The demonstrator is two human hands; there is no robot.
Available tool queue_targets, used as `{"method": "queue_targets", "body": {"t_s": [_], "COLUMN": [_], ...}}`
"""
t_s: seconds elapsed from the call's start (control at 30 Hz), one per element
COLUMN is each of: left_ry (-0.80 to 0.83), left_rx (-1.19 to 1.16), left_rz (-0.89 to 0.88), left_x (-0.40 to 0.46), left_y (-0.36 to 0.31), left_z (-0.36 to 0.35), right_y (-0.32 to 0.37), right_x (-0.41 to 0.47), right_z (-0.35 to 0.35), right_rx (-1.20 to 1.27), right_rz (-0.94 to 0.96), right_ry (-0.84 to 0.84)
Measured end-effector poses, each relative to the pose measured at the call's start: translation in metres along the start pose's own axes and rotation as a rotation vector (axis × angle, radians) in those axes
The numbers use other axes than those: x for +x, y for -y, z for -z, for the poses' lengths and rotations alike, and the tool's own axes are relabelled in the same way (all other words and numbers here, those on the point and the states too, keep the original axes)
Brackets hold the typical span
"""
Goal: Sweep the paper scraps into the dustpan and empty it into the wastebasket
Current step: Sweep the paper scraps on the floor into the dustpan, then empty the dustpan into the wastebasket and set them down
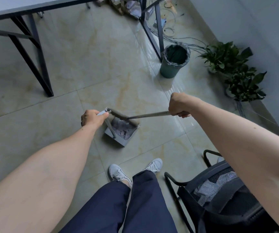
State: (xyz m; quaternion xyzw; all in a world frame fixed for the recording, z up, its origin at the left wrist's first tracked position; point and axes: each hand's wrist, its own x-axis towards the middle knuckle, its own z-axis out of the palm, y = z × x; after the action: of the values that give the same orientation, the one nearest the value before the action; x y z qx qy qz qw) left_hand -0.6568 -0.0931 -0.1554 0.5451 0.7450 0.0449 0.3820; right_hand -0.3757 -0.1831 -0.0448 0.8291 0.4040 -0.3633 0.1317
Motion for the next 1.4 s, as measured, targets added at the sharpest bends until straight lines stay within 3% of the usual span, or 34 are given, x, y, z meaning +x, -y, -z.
{"method": "queue_targets", "body": {"t_s": [0.27,0.57,1.03,1.4], "left_ry": [0.011,0.044,0.064,-0.003], "left_rx": [-0.055,-0.047,0.022,0.179], "left_rz": [0.015,-0.107,-0.565,-0.885], "left_x": [0.0,-0.003,-0.042,-0.078], "left_y": [-0.011,-0.089,-0.292,-0.428], "left_z": [0.005,0.04,0.118,0.08], "right_y": [-0.007,-0.016,-0.082,-0.151], "right_x": [-0.001,-0.019,-0.09,-0.082], "right_z": [0.007,0.052,0.164,0.206], "right_rx": [0.074,0.156,0.334,0.601], "right_rz": [-0.028,-0.1,-0.13,-0.134], "right_ry": [-0.026,-0.033,-0.222,-0.348]}}
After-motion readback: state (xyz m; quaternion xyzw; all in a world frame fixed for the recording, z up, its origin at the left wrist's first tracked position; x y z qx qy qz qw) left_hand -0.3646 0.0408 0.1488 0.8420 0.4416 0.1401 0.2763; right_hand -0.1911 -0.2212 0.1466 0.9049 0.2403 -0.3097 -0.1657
